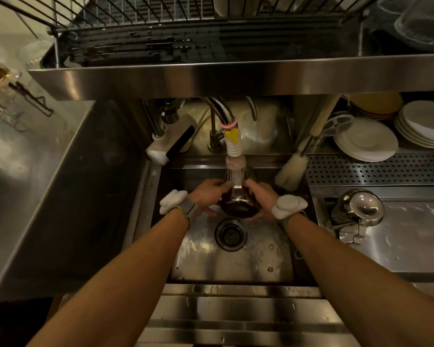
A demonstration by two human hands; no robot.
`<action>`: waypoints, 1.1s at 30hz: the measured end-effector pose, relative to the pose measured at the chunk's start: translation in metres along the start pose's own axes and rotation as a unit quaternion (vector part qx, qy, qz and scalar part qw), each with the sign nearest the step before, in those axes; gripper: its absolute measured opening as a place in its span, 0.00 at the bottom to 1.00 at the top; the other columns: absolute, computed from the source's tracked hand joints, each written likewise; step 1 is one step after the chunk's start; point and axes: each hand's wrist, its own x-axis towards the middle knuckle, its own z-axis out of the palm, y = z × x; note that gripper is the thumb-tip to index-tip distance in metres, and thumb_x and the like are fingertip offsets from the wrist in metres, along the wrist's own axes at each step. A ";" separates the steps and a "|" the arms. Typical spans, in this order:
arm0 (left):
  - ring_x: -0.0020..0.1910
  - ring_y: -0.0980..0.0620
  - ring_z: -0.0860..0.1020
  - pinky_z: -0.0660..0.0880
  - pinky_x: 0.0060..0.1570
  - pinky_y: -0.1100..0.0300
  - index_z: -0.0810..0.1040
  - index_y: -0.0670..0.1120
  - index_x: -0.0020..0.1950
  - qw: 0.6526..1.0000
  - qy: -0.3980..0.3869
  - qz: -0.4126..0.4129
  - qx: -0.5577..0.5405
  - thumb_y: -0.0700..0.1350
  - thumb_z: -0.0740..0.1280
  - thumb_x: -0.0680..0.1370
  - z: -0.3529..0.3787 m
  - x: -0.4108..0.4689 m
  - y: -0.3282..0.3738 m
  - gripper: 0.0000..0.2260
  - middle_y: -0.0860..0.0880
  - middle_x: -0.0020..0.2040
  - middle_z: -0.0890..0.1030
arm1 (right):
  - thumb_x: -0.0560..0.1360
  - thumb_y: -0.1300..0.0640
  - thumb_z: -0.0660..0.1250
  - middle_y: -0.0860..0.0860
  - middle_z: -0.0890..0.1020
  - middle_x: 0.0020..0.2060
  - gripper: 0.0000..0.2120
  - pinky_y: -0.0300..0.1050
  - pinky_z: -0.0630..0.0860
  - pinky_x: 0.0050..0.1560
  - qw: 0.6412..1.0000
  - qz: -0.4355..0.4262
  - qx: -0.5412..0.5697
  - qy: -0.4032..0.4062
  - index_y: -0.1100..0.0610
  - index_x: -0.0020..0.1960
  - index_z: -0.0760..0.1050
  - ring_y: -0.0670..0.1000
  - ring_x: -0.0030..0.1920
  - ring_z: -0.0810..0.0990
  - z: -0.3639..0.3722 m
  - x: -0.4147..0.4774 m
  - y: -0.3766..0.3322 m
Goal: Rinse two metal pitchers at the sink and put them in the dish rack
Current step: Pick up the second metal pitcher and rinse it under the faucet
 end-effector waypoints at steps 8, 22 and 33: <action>0.51 0.45 0.79 0.76 0.45 0.51 0.75 0.46 0.64 1.000 0.016 -0.013 -0.024 0.59 0.55 0.80 -0.004 -0.001 0.001 0.21 0.44 0.59 0.79 | 0.75 0.45 0.63 0.60 0.80 0.51 0.13 0.66 0.78 0.49 1.000 0.003 0.006 -0.024 0.54 0.44 0.76 0.64 0.56 0.78 0.004 -0.007 -0.010; 0.48 0.47 0.79 0.79 0.39 0.55 0.74 0.39 0.65 0.987 -0.021 -0.049 -0.153 0.54 0.67 0.75 0.000 -0.004 0.004 0.24 0.40 0.58 0.79 | 0.80 0.44 0.55 0.62 0.79 0.54 0.17 0.65 0.75 0.58 1.000 -0.004 0.025 -0.004 0.56 0.51 0.75 0.63 0.57 0.78 0.009 -0.005 -0.008; 0.51 0.46 0.82 0.80 0.52 0.53 0.80 0.41 0.56 0.985 0.153 -0.005 0.081 0.63 0.76 0.61 0.007 -0.001 0.009 0.33 0.44 0.53 0.83 | 0.79 0.48 0.59 0.59 0.78 0.38 0.20 0.50 0.75 0.43 0.980 -0.139 0.062 0.132 0.63 0.44 0.79 0.56 0.38 0.77 0.013 0.008 -0.024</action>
